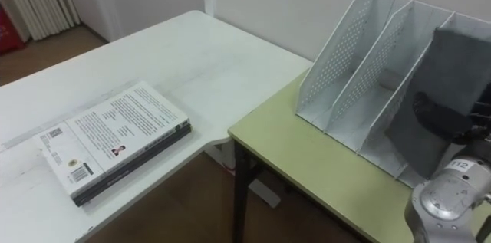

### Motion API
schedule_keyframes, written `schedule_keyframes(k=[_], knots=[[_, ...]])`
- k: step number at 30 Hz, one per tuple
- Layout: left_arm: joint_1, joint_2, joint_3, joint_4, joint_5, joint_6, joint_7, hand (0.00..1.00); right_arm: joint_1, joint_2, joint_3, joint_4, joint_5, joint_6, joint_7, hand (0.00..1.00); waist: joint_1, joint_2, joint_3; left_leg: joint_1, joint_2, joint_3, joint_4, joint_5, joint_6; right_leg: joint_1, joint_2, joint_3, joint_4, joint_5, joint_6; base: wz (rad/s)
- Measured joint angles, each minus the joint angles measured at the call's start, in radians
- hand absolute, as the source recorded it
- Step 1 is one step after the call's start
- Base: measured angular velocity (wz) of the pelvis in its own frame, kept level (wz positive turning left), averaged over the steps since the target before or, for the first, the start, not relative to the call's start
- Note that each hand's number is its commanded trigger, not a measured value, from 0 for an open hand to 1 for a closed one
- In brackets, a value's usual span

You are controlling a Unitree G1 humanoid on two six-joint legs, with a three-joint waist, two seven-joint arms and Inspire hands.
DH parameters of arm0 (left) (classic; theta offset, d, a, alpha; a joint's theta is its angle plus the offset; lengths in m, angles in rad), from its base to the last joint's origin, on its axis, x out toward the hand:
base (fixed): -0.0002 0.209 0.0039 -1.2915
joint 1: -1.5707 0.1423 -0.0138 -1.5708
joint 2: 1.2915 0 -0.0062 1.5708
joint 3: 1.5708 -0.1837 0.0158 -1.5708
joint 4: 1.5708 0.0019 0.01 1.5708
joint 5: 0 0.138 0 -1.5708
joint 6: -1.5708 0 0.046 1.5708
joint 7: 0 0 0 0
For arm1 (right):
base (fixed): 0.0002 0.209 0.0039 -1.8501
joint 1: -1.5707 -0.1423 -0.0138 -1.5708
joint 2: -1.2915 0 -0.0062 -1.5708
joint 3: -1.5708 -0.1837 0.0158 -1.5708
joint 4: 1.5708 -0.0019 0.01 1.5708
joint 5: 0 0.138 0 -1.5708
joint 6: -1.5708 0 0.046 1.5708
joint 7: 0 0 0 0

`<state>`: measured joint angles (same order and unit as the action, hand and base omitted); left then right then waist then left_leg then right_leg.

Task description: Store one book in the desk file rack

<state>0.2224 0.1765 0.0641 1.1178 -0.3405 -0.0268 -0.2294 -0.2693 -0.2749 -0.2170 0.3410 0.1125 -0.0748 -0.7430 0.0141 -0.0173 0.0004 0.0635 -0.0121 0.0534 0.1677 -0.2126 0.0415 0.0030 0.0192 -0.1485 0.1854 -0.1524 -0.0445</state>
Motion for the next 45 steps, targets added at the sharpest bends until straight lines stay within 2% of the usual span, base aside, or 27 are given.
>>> schedule_keyframes(k=[18, 38, 43, 45], knots=[[-0.011, 0.001, -0.004, 0.001, 0.000, 0.002, 0.000, 0.00, -0.001, 0.000, -0.001, 0.000, 0.000, 0.000, 0.005, 0.00, 0.019, -0.004, 0.0010, -0.002, 0.000, 0.000, -0.002, 0.000, 0.000, 0.000, 0.000, -0.001, -0.006, 0.000, 0.000, 0.00], [-0.011, 0.005, -0.007, 0.002, -0.003, 0.003, 0.000, 0.00, -0.002, 0.000, -0.003, -0.006, 0.007, -0.002, 0.004, 0.00, 0.016, -0.008, -0.0024, -0.001, -0.001, -0.001, -0.001, 0.000, 0.000, 0.001, 0.000, -0.003, -0.002, 0.000, 0.000, 0.00], [-0.007, 0.004, -0.008, 0.001, -0.001, -0.004, 0.000, 0.00, -0.002, 0.000, -0.002, -0.136, 0.063, -0.003, 0.012, 0.00, 0.016, 0.002, -0.0056, 0.001, 0.000, 0.002, -0.002, 0.000, 0.000, 0.000, 0.001, 0.003, -0.001, 0.000, 0.000, -0.03], [-0.004, 0.003, -0.009, 0.001, -0.002, -0.009, 0.000, 0.00, -0.002, -0.001, 0.000, -0.198, 0.095, -0.018, 0.037, 0.00, 0.014, 0.003, -0.0062, 0.003, 0.000, 0.003, -0.002, 0.000, 0.000, 0.002, 0.001, 0.005, -0.002, 0.000, 0.000, 0.00]])
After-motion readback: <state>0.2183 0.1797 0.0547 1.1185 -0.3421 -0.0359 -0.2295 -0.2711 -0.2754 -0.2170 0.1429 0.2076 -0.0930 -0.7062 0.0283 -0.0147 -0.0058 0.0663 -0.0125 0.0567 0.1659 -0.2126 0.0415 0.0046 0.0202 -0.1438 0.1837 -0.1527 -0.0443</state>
